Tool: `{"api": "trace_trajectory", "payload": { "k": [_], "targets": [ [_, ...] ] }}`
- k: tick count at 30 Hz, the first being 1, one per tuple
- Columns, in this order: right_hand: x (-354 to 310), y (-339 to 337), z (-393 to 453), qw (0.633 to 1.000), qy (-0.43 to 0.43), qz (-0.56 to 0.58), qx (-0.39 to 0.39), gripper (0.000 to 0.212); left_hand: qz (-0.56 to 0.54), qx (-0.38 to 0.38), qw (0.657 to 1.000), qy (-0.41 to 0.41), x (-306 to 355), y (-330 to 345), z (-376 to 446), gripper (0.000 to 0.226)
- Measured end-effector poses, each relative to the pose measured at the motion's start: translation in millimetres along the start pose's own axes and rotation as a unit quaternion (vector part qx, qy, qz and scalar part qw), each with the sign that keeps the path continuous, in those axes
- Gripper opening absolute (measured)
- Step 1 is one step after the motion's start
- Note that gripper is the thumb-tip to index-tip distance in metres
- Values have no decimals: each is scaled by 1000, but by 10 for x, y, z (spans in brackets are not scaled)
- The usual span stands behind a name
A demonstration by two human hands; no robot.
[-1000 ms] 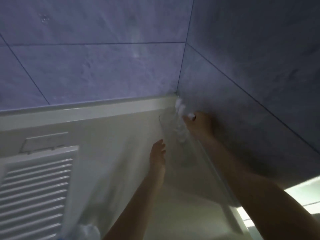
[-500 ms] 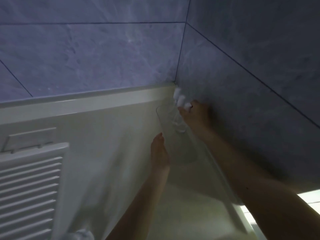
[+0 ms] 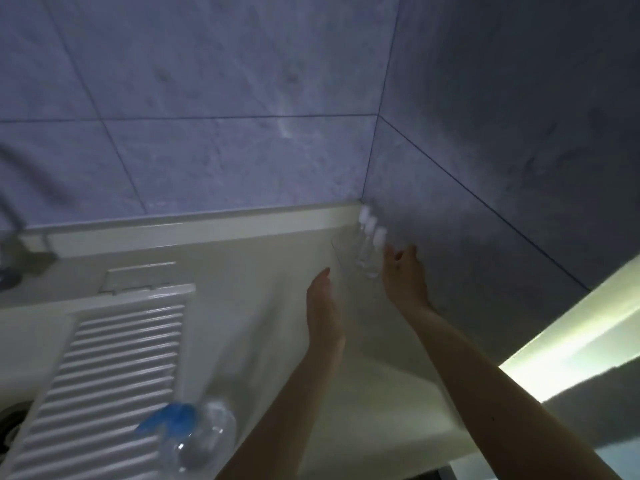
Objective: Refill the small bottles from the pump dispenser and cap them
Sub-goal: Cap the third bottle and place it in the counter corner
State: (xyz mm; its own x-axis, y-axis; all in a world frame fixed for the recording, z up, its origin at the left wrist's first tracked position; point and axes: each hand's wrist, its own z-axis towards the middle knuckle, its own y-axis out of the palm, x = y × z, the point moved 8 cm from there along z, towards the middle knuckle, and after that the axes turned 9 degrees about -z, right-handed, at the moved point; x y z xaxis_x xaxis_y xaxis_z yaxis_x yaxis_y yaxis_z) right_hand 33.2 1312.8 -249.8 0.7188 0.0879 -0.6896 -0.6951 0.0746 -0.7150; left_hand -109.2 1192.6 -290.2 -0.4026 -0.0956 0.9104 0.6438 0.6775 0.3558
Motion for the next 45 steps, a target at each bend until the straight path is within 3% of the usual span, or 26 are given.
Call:
{"api": "trace_trajectory", "payload": {
  "k": [4, 6, 9, 13, 19, 21, 24, 29, 37, 42, 45],
  "targets": [
    [-275, -126, -404, 998, -51, 2, -49, 44, -63, -46, 994, 72, 623, -220, -579, 27],
    [-462, -126, -635, 993, -102, -6, -57, 49, -78, -38, 987, 134, 975, -453, -861, 40],
    [-708, 17, -1013, 982, -142, -62, -106, 29, -89, -2, 974, 206, 1420, -901, -1185, 43],
    [-828, 389, -1486, 965, -152, -40, -210, 31, -71, 30, 962, 261, 1730, -1606, -1419, 39],
    [-816, 1051, -2344, 901, -85, -37, -424, 37, -81, 121, 978, 147, 1183, -2703, -1517, 36],
    [-784, 1189, -2569, 874, -111, -40, -472, 35, -81, 133, 983, 98, 873, -2873, -1559, 37],
    [-770, 1294, -2807, 847, -165, -16, -506, 58, -73, 118, 990, 36, 546, -2906, -1594, 62],
    [-801, 1455, -2916, 856, -210, -11, -473, 66, -77, 74, 994, -31, 299, -2816, -1447, 35],
    [-861, 1425, -2937, 882, -213, 3, -421, 65, -48, 81, 995, -26, 212, -2820, -1480, 38],
    [-1031, 1133, -2998, 892, -230, 1, -388, 88, -35, 72, 997, 15, 519, -2705, -1702, 35],
    [-1208, 903, -3102, 897, -251, 9, -364, 86, -27, 73, 996, 40, 772, -2657, -1878, 33]
  ]
}}
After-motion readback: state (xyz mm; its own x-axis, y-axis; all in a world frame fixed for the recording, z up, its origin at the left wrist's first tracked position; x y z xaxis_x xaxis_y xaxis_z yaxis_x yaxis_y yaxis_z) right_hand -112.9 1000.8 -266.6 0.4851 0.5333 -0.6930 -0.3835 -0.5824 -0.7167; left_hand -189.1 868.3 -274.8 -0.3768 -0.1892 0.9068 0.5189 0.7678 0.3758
